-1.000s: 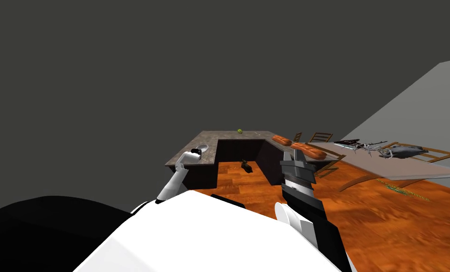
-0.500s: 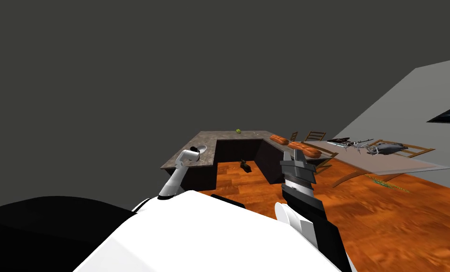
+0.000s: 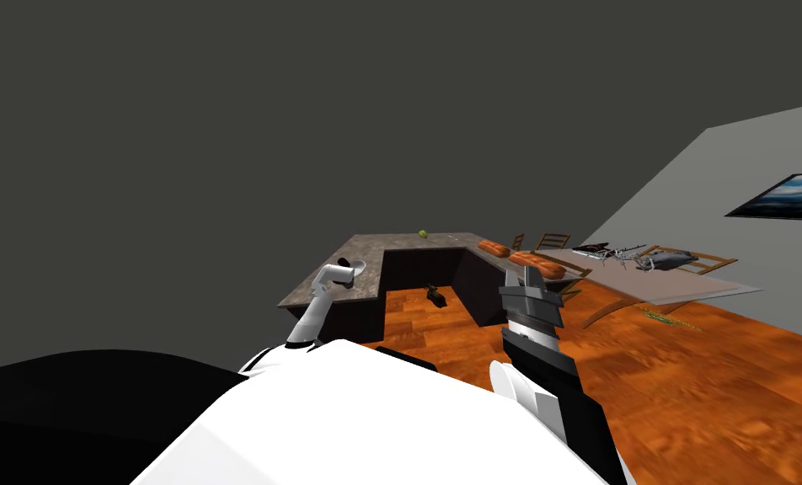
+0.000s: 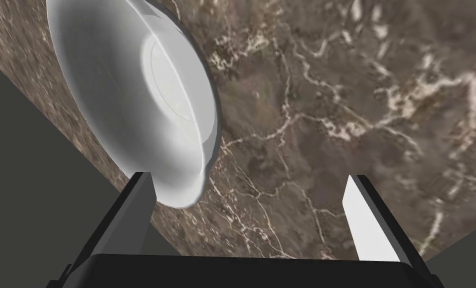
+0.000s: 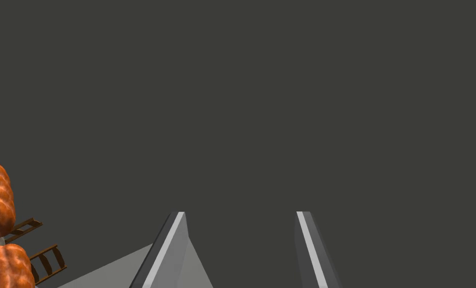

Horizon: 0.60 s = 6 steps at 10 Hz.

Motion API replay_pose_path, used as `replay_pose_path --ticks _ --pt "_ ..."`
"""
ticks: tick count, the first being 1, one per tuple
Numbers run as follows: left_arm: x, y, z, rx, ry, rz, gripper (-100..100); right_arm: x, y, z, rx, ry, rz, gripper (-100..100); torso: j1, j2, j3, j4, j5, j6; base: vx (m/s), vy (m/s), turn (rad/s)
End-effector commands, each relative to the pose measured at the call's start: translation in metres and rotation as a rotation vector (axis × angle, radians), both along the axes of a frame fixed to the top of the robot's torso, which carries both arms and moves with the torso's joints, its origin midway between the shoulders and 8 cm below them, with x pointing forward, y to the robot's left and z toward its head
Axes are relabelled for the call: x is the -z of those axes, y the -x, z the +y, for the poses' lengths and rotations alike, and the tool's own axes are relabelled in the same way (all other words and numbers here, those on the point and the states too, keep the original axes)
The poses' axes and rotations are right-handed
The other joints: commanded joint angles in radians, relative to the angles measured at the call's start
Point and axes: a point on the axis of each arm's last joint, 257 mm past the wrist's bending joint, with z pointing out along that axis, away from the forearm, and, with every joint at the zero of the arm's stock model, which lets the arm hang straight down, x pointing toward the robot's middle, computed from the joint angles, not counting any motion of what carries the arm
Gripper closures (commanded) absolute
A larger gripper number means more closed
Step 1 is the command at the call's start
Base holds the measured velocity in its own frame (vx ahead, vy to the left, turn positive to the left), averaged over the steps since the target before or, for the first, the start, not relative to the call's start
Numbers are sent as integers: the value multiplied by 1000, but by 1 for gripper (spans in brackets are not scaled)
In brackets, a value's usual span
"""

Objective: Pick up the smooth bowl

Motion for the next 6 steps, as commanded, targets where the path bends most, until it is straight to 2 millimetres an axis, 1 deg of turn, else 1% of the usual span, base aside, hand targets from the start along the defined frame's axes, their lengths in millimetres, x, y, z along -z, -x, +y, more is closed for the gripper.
replay_pose_path --ticks 1,5,6 --pt "2 7 3 -38 32 27 -100 0 0 0 0 0 0 0 0 0 0 0 0 0 43 35 -87" --pt "4 17 7 -105 94 67 -100 0 0 0 0 0 0 0 1 -3 -2 -1 0 0 77 35 -61" --pt "4 15 6 -94 84 60 -100 0 0 0 0 0 0 0 2 -4 -2 -1 0 0 46 25 -16"
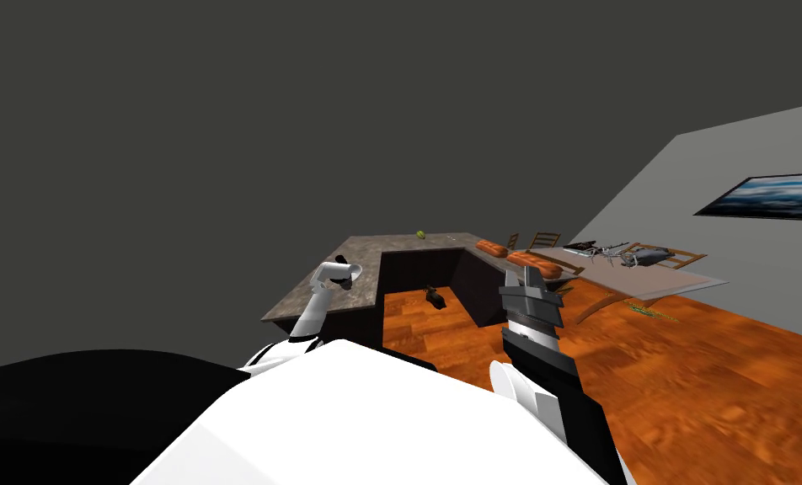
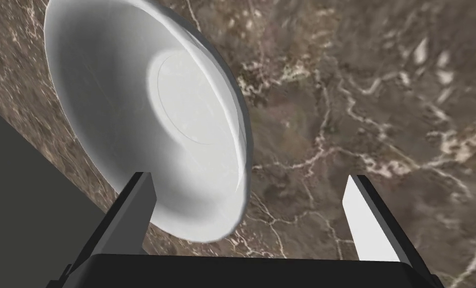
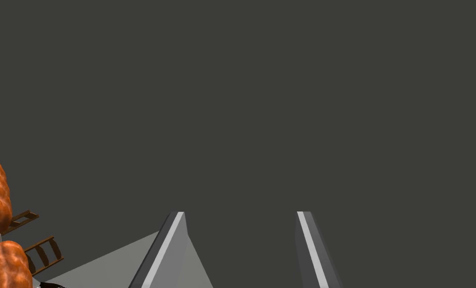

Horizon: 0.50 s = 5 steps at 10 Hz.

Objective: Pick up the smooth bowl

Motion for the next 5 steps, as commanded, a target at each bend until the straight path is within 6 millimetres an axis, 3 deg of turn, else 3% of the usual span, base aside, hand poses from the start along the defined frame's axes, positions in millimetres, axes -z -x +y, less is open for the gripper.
replay_pose_path --ticks 1,2,5 --pt "0 0 0 0 0 0 0 0 0 0 0 0 0 0 0 0 0 0 0 0 8 4 2" --pt "7 -2 1 4 -1 -1 -100 0 0 0 0 0 0 0 -1 2 1 1 0 0 14 9 22" --pt "19 -6 2 8 -1 -3 -100 0 0 0 0 0 0 0 -1 3 2 1 0 0 22 7 15"
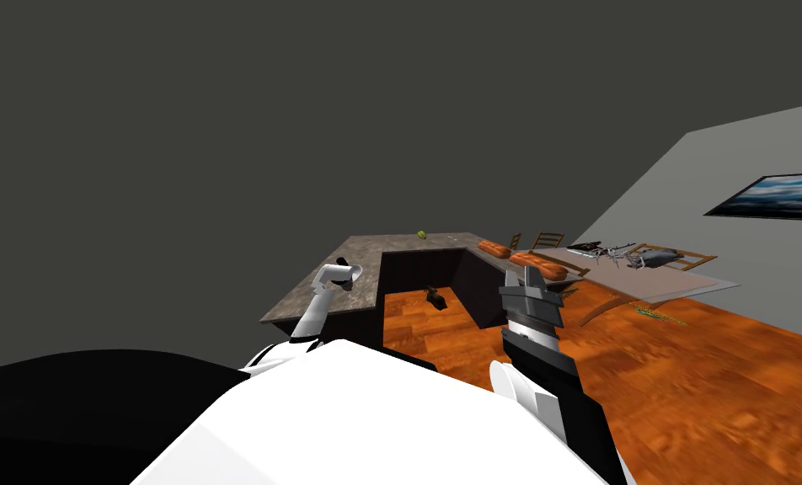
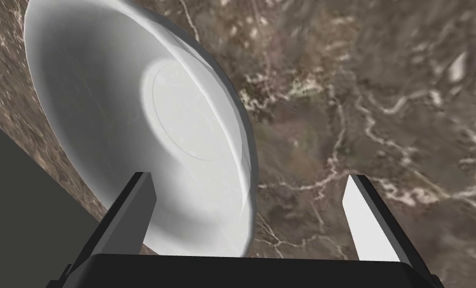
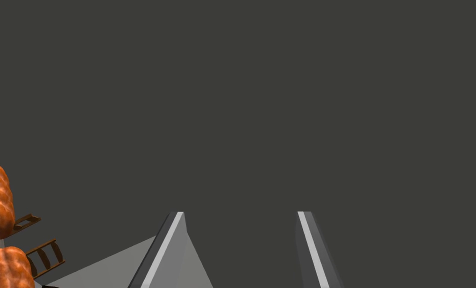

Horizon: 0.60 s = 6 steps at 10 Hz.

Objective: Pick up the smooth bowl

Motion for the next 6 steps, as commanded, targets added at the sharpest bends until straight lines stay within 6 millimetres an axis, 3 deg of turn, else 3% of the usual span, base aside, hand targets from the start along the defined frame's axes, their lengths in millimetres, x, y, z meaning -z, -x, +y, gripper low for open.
replay_pose_path --ticks 1,2,6 --pt "0 0 0 0 0 0 -100 0 0 0 0 0 0 0 0 0 0 0 0 0 10 2 4" --pt "0 0 0 1 -1 -2 100 0 0 0 0 0 0 0 0 1 0 0 0 0 0 0 0" --pt "1 0 0 1 0 -1 100 0 0 0 0 0 0 0 0 1 1 0 0 0 0 0 0"
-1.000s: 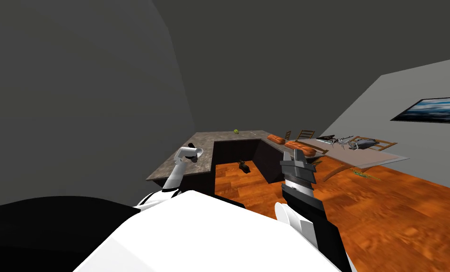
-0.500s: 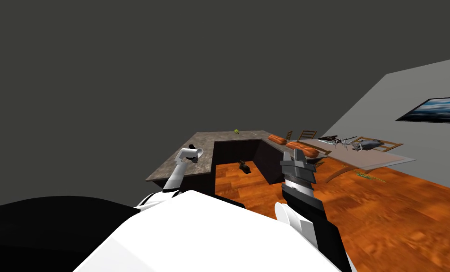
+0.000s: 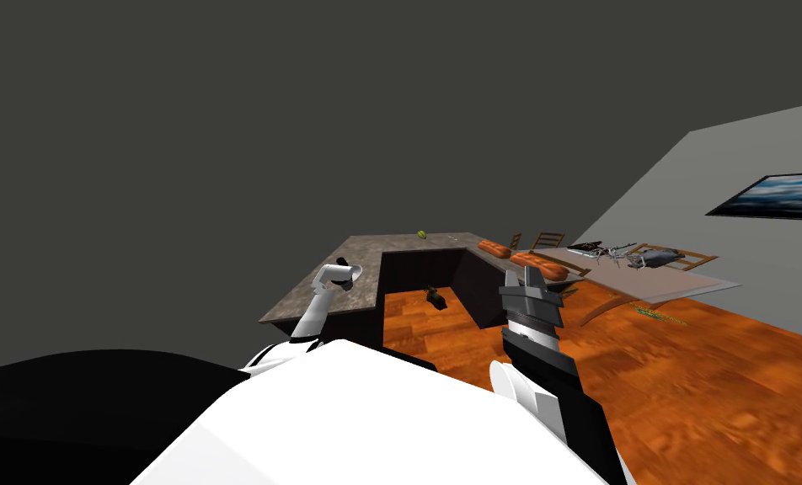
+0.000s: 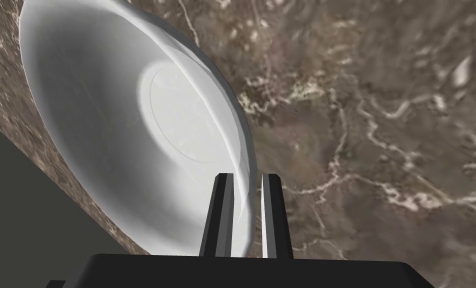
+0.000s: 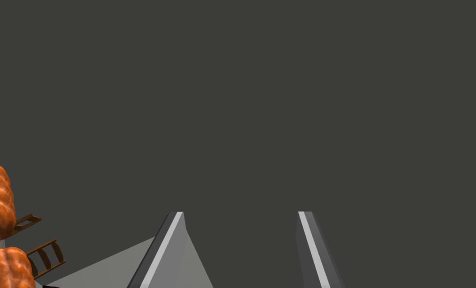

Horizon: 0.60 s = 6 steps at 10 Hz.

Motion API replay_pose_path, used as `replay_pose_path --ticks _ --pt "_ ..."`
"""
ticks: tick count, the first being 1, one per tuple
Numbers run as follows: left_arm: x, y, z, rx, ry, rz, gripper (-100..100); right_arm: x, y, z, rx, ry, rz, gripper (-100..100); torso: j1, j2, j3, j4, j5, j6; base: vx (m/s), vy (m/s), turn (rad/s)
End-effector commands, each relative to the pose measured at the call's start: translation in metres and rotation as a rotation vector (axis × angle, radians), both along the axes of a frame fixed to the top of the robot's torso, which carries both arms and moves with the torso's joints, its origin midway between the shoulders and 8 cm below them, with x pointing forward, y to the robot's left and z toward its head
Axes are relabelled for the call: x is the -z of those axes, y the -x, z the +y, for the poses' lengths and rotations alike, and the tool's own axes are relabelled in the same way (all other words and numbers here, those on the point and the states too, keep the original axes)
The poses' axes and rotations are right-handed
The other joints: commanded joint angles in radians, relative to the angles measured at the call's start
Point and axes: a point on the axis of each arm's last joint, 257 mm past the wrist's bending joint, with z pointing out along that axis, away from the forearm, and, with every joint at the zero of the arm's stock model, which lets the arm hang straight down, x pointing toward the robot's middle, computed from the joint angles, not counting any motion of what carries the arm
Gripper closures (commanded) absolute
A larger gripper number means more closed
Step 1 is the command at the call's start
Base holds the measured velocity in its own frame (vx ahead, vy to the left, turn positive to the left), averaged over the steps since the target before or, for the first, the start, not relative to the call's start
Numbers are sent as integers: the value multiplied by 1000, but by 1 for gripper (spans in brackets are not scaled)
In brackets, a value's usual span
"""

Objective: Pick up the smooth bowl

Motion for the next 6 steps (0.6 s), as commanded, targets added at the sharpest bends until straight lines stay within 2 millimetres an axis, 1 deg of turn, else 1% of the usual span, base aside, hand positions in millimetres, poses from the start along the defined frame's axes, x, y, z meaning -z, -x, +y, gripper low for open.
replay_pose_path --ticks 1,2,4,5,6 --pt "0 0 0 0 0 0 0 0 0 0 0 0 0 0 0 0 0 0 0 0 0 0 0" --pt "-8 1 -1 -3 0 0 100 0 0 0 0 0 0 0 0 0 0 0 0 0 -15 -5 -25" --pt "-15 4 -2 -7 0 1 100 0 0 0 0 0 0 0 -1 2 1 1 -1 0 -23 -6 -19" --pt "-13 2 -1 -5 -1 -1 100 0 0 0 0 0 0 0 -1 2 2 1 -1 0 -9 -3 -2" --pt "-13 2 -1 -5 0 1 0 0 0 0 0 0 0 0 -1 2 1 1 -1 0 0 0 0"
